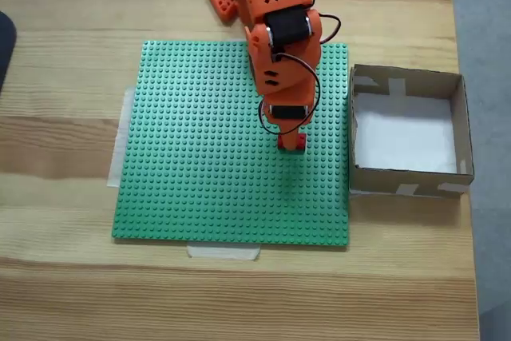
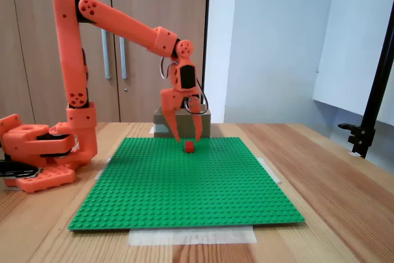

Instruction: Pick the red lego block and put it in the box.

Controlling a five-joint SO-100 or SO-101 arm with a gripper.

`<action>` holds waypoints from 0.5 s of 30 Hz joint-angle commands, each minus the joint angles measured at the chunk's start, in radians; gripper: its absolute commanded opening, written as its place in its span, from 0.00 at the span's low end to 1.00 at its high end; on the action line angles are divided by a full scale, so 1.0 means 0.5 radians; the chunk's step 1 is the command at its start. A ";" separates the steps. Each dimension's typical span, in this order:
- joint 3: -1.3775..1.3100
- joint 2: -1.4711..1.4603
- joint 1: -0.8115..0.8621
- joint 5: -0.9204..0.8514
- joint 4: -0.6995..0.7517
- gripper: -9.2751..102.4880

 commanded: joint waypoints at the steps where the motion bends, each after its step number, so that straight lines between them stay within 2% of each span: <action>1: -0.009 0.012 0.015 -0.012 -0.018 0.29; 15: 0.018 -0.046 0.031 -0.058 -0.092 0.29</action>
